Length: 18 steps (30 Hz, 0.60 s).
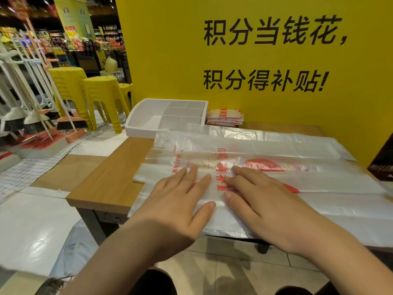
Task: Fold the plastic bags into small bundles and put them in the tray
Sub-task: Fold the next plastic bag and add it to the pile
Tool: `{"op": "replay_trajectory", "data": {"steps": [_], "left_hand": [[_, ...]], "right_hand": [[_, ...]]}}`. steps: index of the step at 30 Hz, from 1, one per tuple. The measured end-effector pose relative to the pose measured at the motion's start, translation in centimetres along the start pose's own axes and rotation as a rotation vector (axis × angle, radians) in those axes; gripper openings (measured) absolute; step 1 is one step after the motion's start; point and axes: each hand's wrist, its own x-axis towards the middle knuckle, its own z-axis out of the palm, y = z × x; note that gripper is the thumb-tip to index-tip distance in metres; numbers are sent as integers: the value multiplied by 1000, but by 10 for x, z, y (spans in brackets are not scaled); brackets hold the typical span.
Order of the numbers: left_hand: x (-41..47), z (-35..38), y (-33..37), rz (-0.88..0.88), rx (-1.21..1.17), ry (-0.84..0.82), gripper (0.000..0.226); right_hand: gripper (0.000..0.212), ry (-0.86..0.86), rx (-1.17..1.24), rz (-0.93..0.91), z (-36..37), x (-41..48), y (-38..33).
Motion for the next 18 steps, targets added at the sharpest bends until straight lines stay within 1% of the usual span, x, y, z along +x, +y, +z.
{"op": "replay_trajectory", "data": {"steps": [2,4,7,11,13,15,18], "left_hand": [[0,2,-3,-14,-10,-20,61],[-2,0,-9,-50,-29,-40,58],[-9,-5,-23,-117,-44,-46,58],[-17,-5,-42,-162,-62,-40,62],[-18,-5,-44,-161,-54,-33,65],[-19,-5,-42,-163,-48,-23,65],[-18,-5,-42,-166,-52,-17,68]], "right_hand": [[56,-8,19,12,3,0,2],[59,-57,39,37,3,-5,10],[59,-114,52,106,-4,-22,39],[70,-98,75,274,-18,-53,92],[75,-124,62,323,-22,-61,107],[76,-158,31,329,-23,-62,109],[70,-140,-32,336,-25,-60,99]]}}
